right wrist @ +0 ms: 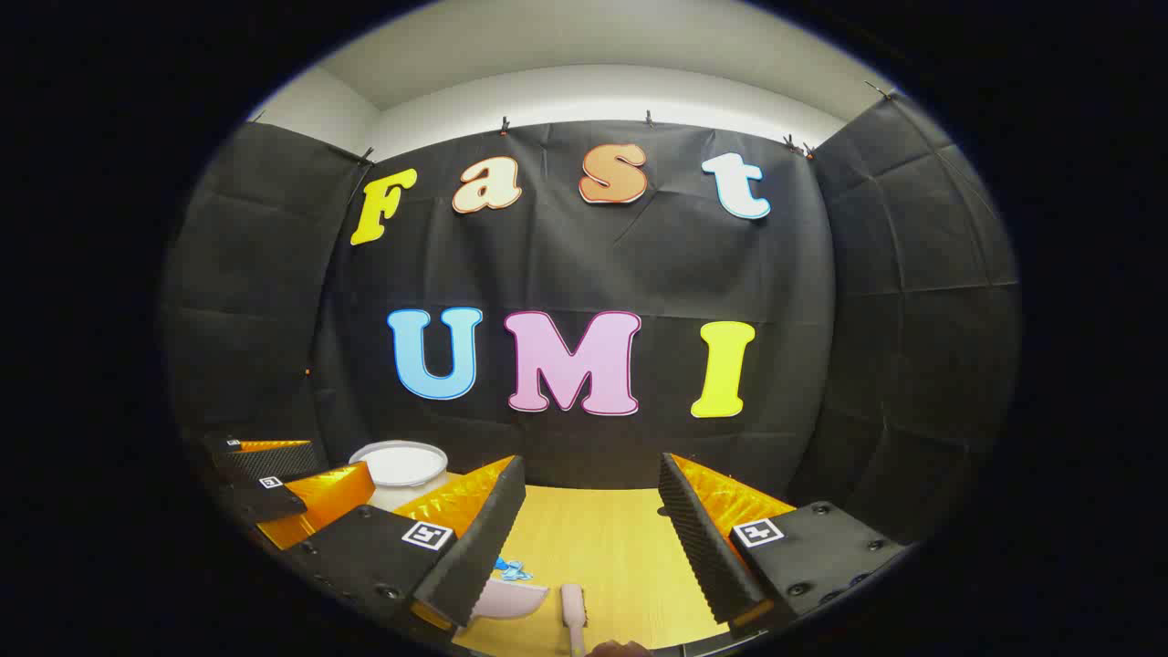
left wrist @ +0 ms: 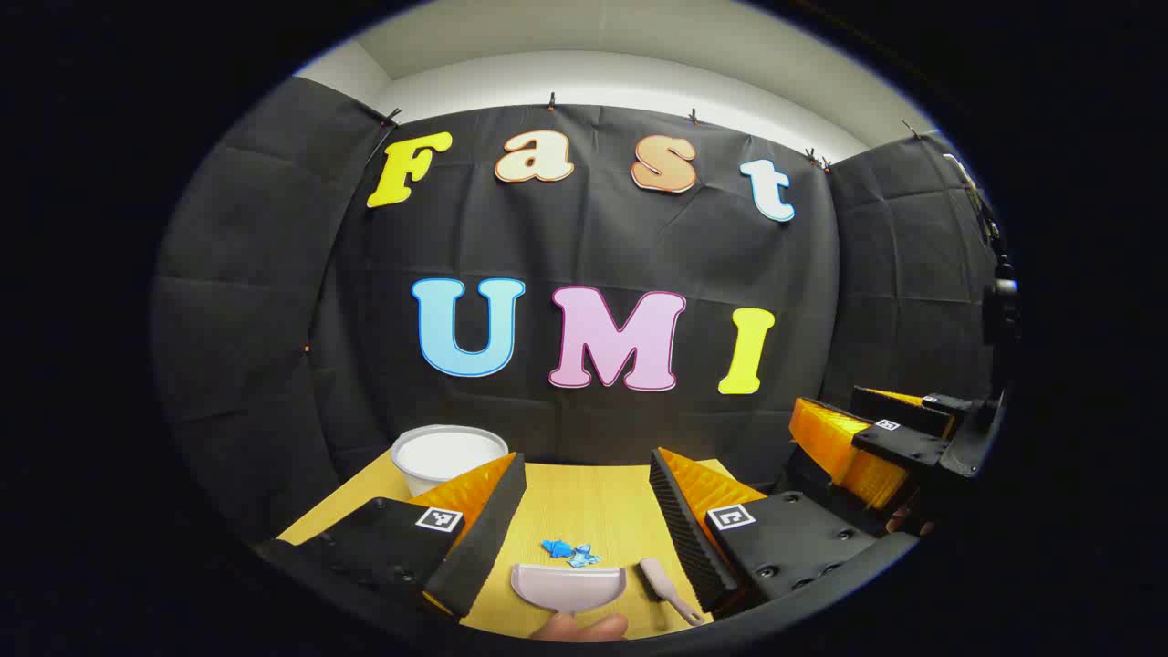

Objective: Pick up the small broom and dustpan from the desktop, sweep the trash into the dustpan with the broom, and then empty the trash into the garbage bin.

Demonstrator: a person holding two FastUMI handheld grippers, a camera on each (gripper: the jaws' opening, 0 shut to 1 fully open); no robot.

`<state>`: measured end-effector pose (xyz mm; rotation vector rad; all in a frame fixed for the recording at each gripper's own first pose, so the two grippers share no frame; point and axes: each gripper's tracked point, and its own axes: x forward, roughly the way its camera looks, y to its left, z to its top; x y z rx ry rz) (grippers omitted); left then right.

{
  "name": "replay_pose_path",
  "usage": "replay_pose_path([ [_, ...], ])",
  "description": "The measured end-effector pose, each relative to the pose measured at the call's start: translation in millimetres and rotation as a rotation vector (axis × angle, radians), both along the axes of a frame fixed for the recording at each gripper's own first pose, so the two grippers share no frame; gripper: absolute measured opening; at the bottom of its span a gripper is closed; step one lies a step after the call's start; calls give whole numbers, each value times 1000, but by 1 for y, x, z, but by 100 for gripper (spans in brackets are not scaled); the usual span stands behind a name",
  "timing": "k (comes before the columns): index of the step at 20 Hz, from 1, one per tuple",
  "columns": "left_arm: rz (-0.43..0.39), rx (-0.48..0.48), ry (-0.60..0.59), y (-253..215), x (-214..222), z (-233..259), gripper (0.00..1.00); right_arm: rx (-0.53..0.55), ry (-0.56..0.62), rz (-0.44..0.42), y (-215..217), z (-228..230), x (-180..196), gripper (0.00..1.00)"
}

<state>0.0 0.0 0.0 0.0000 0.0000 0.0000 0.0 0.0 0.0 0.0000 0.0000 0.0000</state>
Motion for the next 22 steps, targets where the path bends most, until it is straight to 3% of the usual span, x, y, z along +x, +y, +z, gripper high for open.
replay_pose_path([
  [22,27,16,10,18,-1,-10,80,-7,34,-19,2,-20,0,89],
])
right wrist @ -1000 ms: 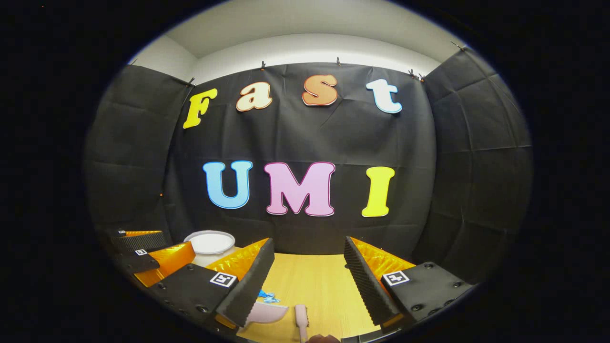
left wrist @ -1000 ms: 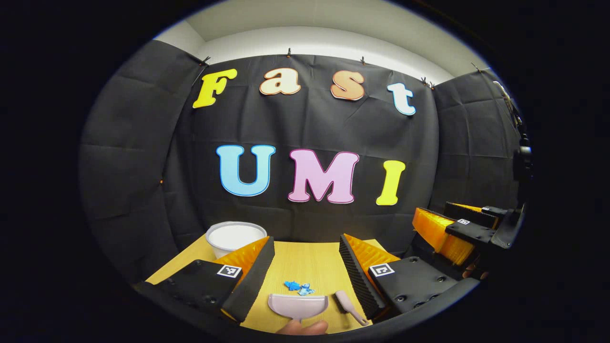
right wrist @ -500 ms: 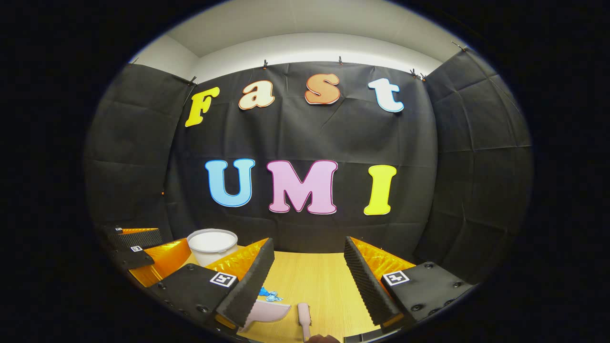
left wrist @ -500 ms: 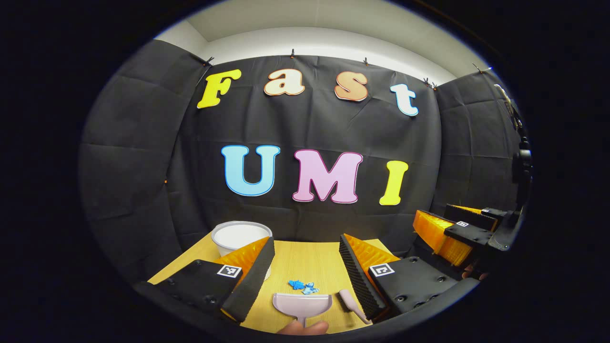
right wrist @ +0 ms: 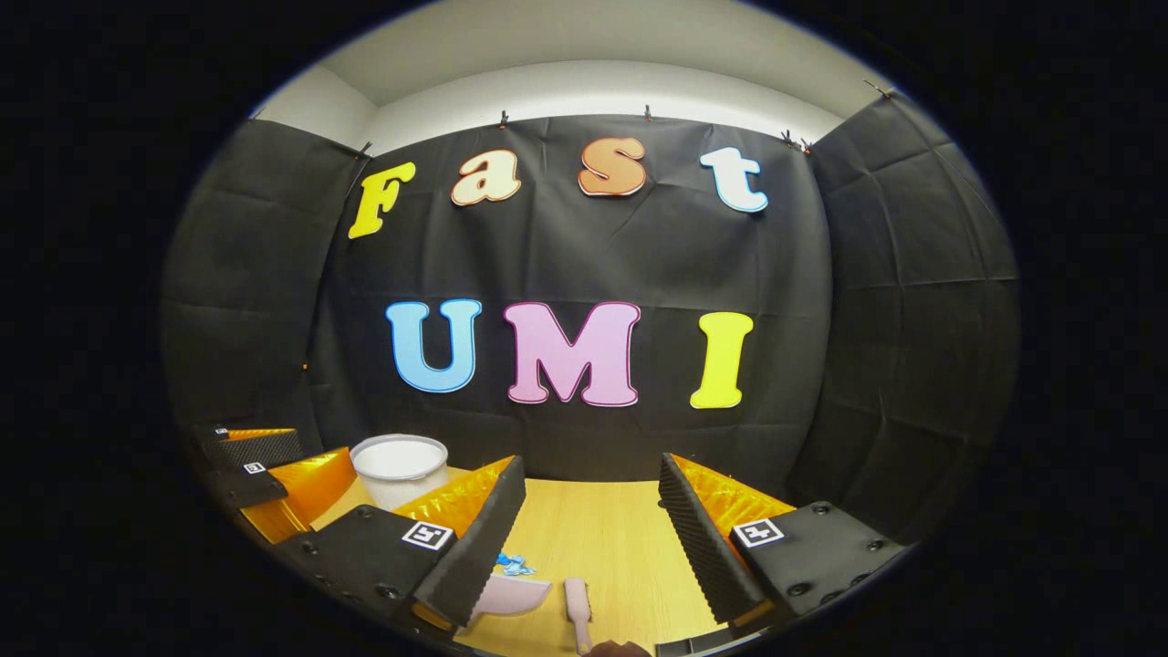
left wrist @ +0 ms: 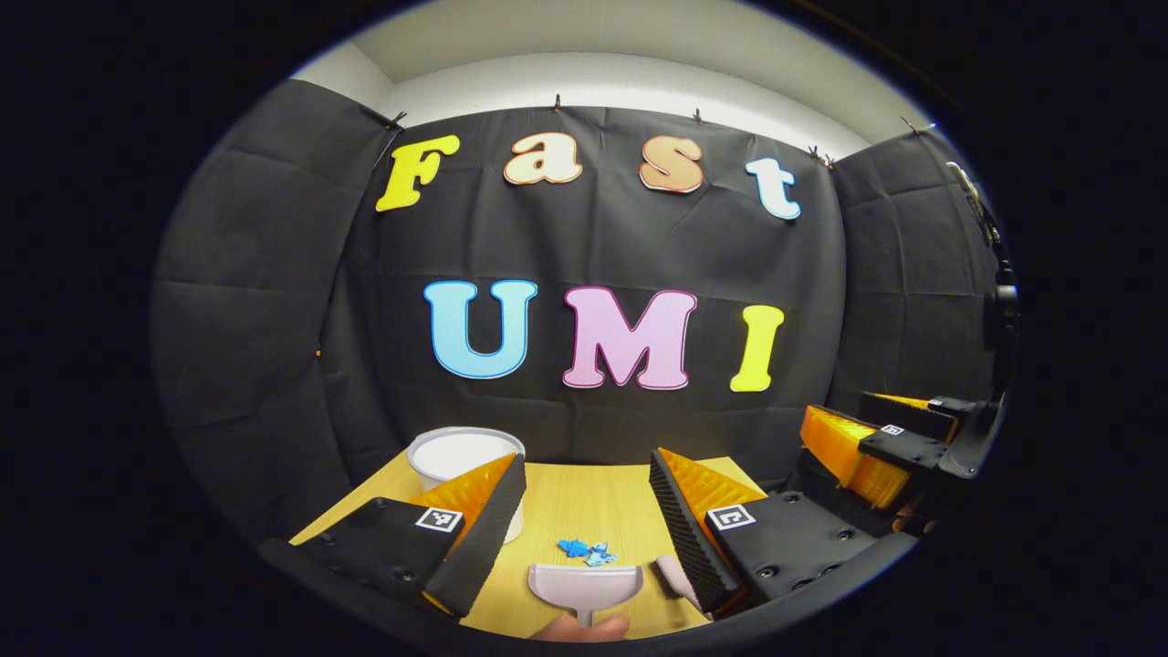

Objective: Pick up the small broom and dustpan from the desktop, sweep the trash into the dustpan with the broom, and then empty the trash into the garbage bin.

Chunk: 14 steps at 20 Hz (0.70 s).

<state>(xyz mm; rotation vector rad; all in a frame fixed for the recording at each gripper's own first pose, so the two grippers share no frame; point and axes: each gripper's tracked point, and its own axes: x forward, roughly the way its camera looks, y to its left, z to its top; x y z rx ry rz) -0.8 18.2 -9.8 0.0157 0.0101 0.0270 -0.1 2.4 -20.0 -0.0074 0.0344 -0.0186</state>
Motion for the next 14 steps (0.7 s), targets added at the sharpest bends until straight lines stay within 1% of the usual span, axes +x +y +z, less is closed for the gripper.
replay_pose_path([
  [2,-5,-3,24,0,3,-6,80,3,14,-5,-2,-5,2,89],
  [3,-6,-4,34,1,4,-9,80,5,14,-8,-3,-4,2,95],
  [8,-67,-11,126,-9,13,-34,80,11,53,2,1,-16,8,95],
  [10,-74,-44,157,-4,16,-42,80,15,75,4,2,-23,9,95],
  [14,-78,-158,250,7,22,-61,80,26,124,4,3,-35,13,95],
])
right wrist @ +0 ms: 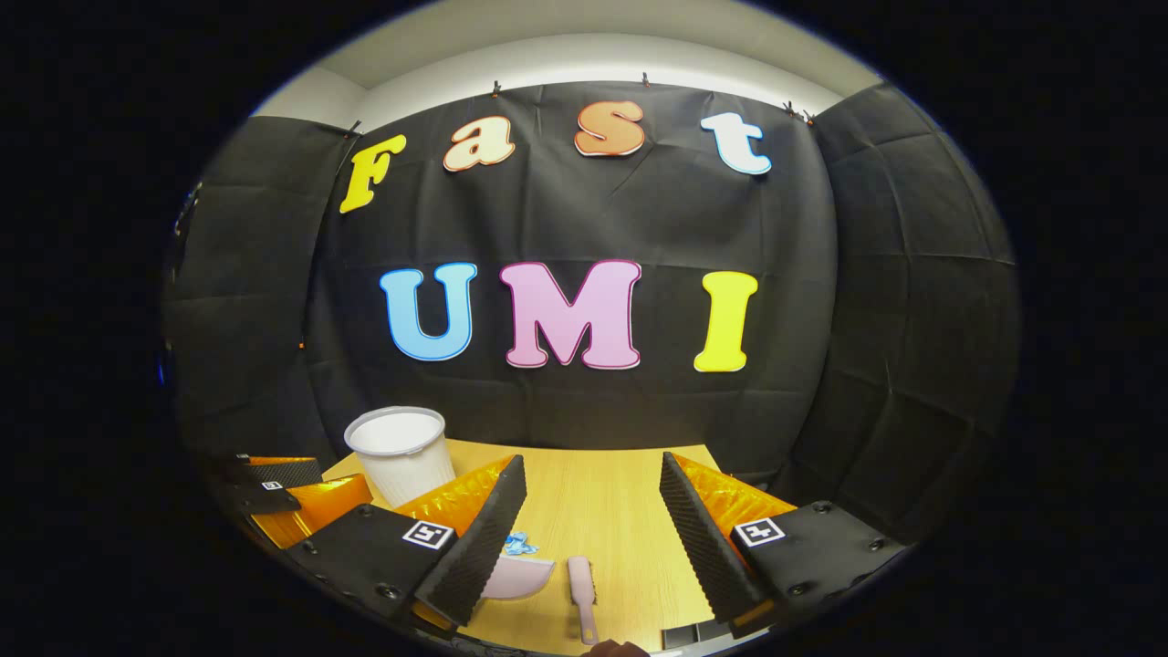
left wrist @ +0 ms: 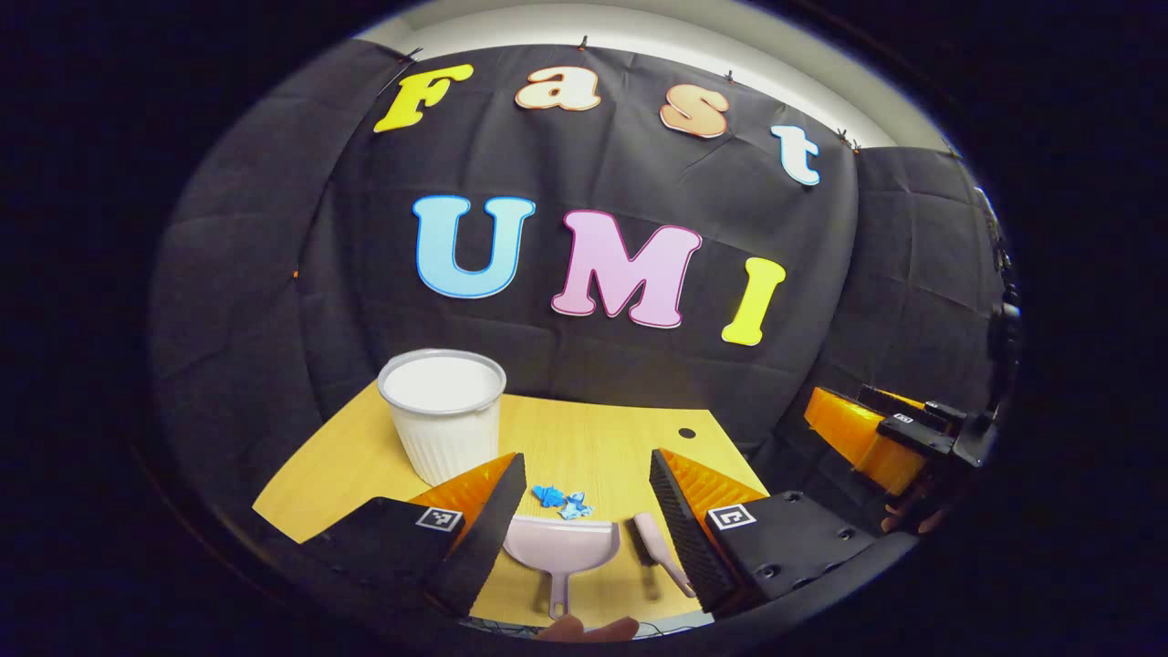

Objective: Pick up the small broom and dustpan from the desktop, sweep the trash into the dustpan with the broom, and then empty the trash into the garbage bin.

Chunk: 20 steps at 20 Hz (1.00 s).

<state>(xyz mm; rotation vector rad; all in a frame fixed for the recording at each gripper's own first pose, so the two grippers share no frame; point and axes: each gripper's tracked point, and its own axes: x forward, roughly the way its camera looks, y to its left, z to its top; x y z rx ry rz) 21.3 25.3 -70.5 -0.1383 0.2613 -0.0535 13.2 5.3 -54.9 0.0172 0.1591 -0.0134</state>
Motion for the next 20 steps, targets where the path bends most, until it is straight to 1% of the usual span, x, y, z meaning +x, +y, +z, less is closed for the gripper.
replay_pose_path([
  [2,10,-35,43,5,1,-10,80,1,12,2,3,-3,1,95],
  [5,14,-33,71,9,0,-22,80,-9,29,4,5,-11,3,95],
  [7,3,-15,94,8,1,-31,80,-6,56,9,8,-20,5,95],
  [11,-35,-10,126,4,3,-45,80,9,95,19,14,-32,9,95],
  [12,-45,-6,148,4,6,-52,80,12,112,29,15,-39,11,95],
  [14,-70,18,227,-2,13,-73,80,27,165,61,19,-58,25,96],
  [16,-82,48,341,-3,21,-101,81,60,276,96,19,-93,43,95],
  [17,-97,60,424,-4,21,-120,81,78,349,119,20,-116,50,95],
  [19,-90,71,574,-4,27,-160,82,125,516,153,24,-170,60,96],
  [20,-71,88,648,0,33,-183,82,152,630,162,24,-199,62,96],
])
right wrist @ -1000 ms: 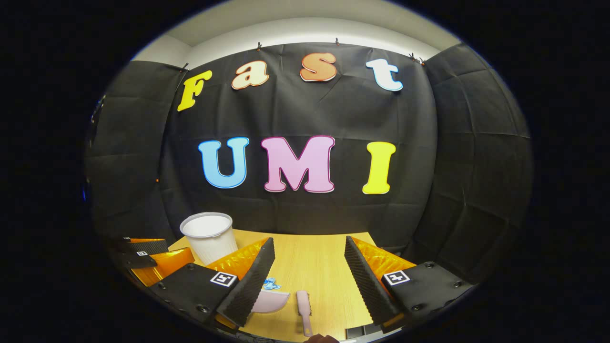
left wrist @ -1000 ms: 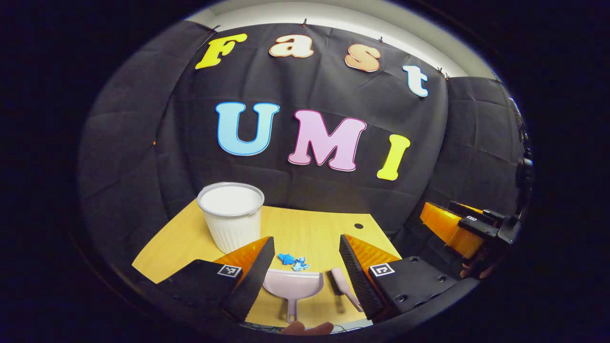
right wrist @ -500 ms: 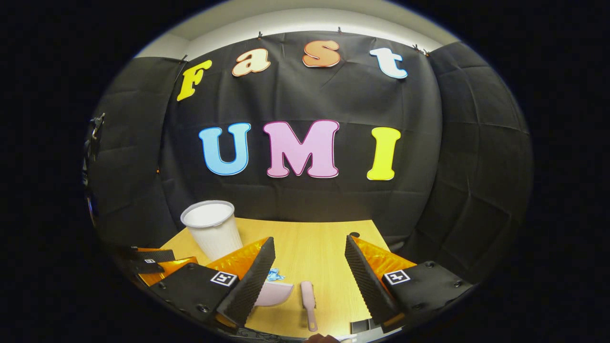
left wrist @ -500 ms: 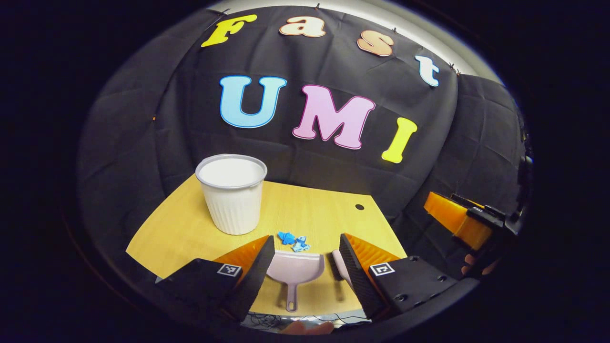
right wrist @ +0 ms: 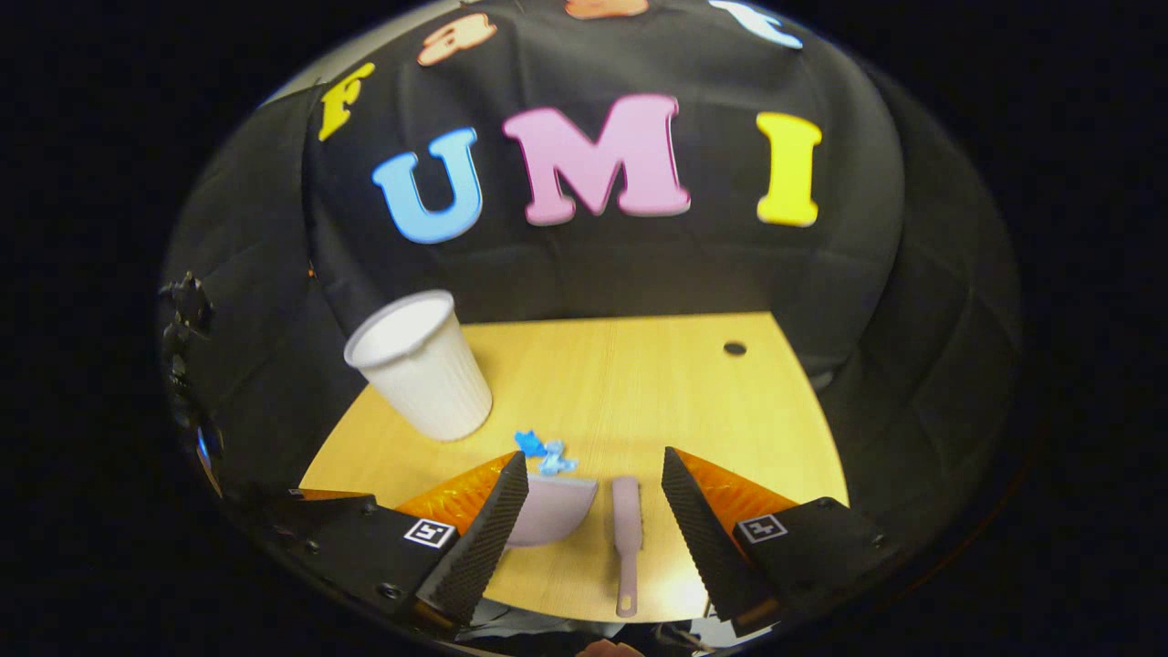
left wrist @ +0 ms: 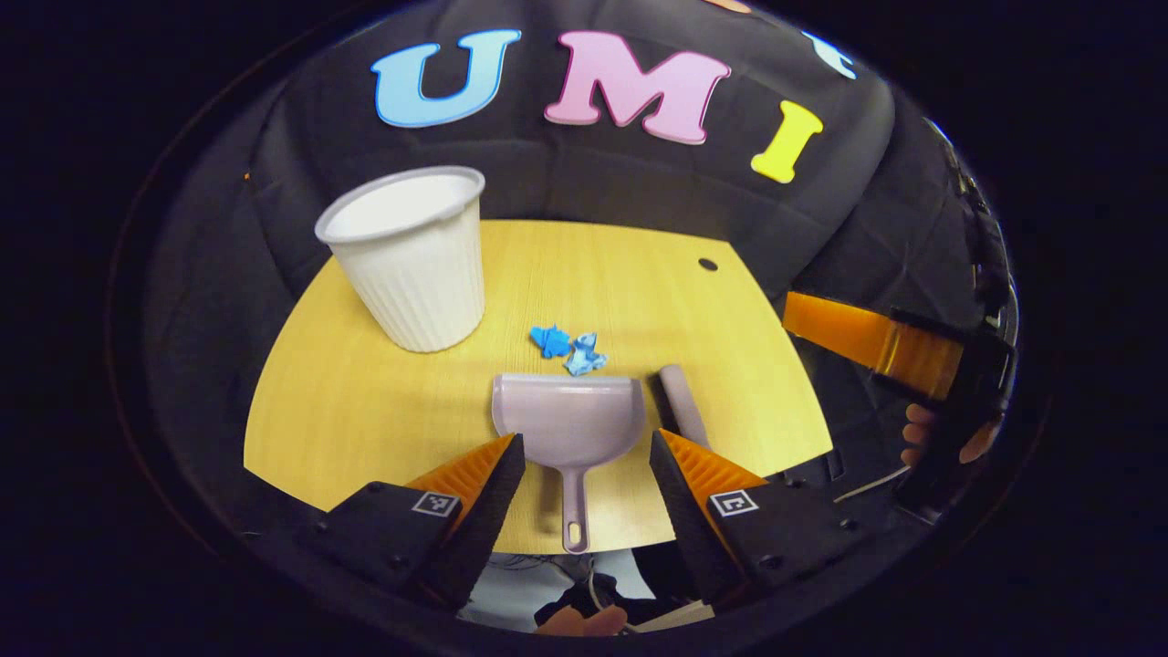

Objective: Pick up the small broom and dustpan from the desktop, sweep the trash into the dustpan with the broom, and then empty the trash into the garbage bin.

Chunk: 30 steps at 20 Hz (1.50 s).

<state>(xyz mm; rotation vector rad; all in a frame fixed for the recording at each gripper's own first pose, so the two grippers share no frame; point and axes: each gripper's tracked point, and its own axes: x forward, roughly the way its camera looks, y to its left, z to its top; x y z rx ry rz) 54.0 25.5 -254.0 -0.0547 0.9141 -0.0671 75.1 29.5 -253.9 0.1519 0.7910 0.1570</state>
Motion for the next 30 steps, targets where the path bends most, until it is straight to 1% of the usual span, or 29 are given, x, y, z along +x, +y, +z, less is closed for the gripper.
replay_pose_path([
  [1,9,20,81,5,3,-22,82,16,120,17,1,-31,-6,96],
  [2,11,32,152,7,5,-42,82,9,267,24,-5,-62,-19,96],
  [3,20,42,227,7,8,-66,83,14,394,20,-8,-85,-29,96],
  [4,33,40,296,6,7,-79,82,-2,482,15,-14,-103,-36,97],
  [5,47,24,357,4,10,-89,82,-23,548,18,-17,-113,-36,96],
  [7,70,-7,457,-3,11,-100,82,-81,655,40,-27,-143,-42,96],
  [9,85,-11,506,-5,19,-108,83,-102,725,66,-26,-172,-43,97],
  [11,88,26,542,-4,24,-114,83,-115,765,90,-25,-189,-44,97],
  [12,83,49,558,-3,27,-115,83,-123,795,102,-23,-190,-47,88],
  [13,82,69,566,-1,31,-118,83,-140,804,107,-24,-193,-47,97],
  [14,77,76,583,-2,31,-120,83,-152,804,116,-24,-197,-45,88],
  [16,43,100,591,-3,37,-125,83,-167,811,117,-26,-203,-42,88],
  [17,38,113,599,-4,39,-127,82,-166,820,110,-26,-205,-41,88],
  [18,33,116,598,-5,42,-128,83,-176,823,108,-29,-207,-41,96],
  [19,17,108,593,-10,45,-127,83,-186,824,109,-31,-213,-40,94],
  [20,7,117,590,-9,47,-132,76,-186,829,108,-30,-209,-41,76],
  [21,-9,123,583,-9,51,-138,66,-173,836,116,-28,-212,-44,57],
  [22,-9,131,588,-8,49,-139,50,-164,846,121,-26,-213,-46,60],
  [23,-7,125,594,-10,47,-136,40,-157,849,138,-25,-211,-48,42],
  [24,1,111,589,-10,45,-140,36,-158,838,150,-28,-209,-47,42],
  [25,2,100,581,-9,46,-140,31,-167,829,165,-29,-208,-47,37],
  [26,-4,101,574,-8,45,-141,27,-168,824,172,-29,-208,-49,25],
  [27,-5,105,562,-7,47,-142,25,-160,819,168,-30,-207,-48,31],
  [29,-10,107,561,-5,45,-141,23,-158,792,129,-34,-208,-39,22],
  [30,-11,103,559,-7,46,-143,23,-154,792,139,-36,-206,-39,21],
])
